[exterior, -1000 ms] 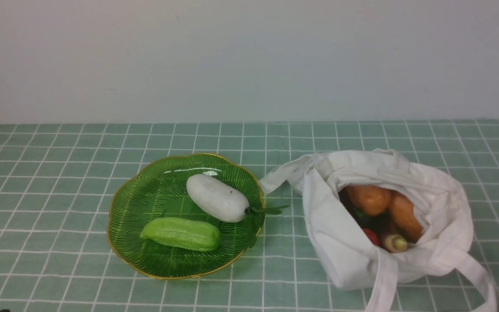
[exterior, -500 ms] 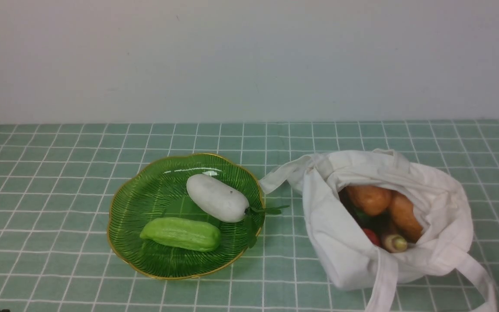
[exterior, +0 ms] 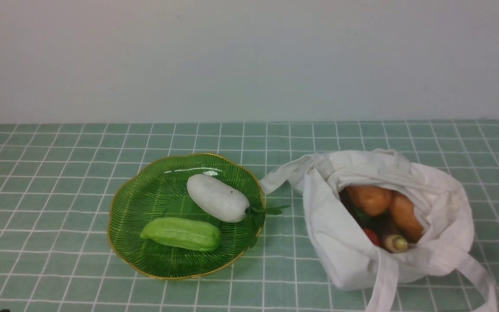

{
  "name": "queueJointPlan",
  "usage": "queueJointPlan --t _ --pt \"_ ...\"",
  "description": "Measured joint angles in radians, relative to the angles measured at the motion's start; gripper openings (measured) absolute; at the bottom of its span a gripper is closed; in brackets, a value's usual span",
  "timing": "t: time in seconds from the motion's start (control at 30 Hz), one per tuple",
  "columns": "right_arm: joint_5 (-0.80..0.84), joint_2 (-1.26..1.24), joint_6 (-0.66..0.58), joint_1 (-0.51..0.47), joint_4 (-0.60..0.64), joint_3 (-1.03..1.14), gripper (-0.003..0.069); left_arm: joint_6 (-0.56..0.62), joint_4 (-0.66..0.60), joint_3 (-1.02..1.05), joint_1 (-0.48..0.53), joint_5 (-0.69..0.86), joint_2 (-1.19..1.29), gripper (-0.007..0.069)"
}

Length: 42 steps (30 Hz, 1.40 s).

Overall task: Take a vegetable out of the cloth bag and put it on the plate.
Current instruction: Use the right arm to grab an eggplant from the bag

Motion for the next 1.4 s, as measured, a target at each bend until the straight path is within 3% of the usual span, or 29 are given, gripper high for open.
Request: queueJointPlan --t 0.07,0.2,0.37,0.53,0.67,0.7,0.73,0.93,1.1,1.4 --pt "0.043 0.049 -0.026 0.0 -0.063 -0.085 -0.0015 0.0 0.0 0.0 0.0 0.0 0.0 -0.0008" --pt "0.347 0.32 -0.046 0.0 -0.322 -0.279 -0.0015 0.0 0.0 0.0 0.0 0.0 0.0 -0.0008" --pt "0.54 0.642 -0.07 0.0 -0.466 -0.371 -0.0013 0.0 0.0 0.0 0.0 0.0 0.0 -0.0008" --pt "0.548 0.911 -0.234 0.004 -0.368 -0.447 0.0038 0.0 0.0 0.0 0.0 0.0 0.0 -0.0008" --pt "0.544 1.069 -0.386 0.052 -0.25 -0.522 0.016 0.0 0.0 0.0 0.0 0.0 0.0 -0.0008" --pt "0.543 1.076 -0.39 0.055 -0.247 -0.522 0.016 0.0 0.0 0.0 0.0 0.0 0.0 -0.0008" --pt "0.531 1.13 -0.411 0.089 -0.236 -0.564 0.0237 0.0 0.0 0.0 0.0 0.0 0.0 -0.0008" --pt "0.493 1.275 -0.408 0.225 -0.25 -0.673 0.0402 0.0 0.0 0.0 0.0 0.0 0.0 -0.0008" --pt "0.488 1.373 -0.307 0.293 -0.377 -0.719 0.0427 0.0 0.0 0.0 0.0 0.0 0.0 -0.0008" --pt "0.485 1.451 -0.249 0.302 -0.469 -0.72 0.0397 0.0 0.0 0.0 0.0 0.0 0.0 -0.0008"
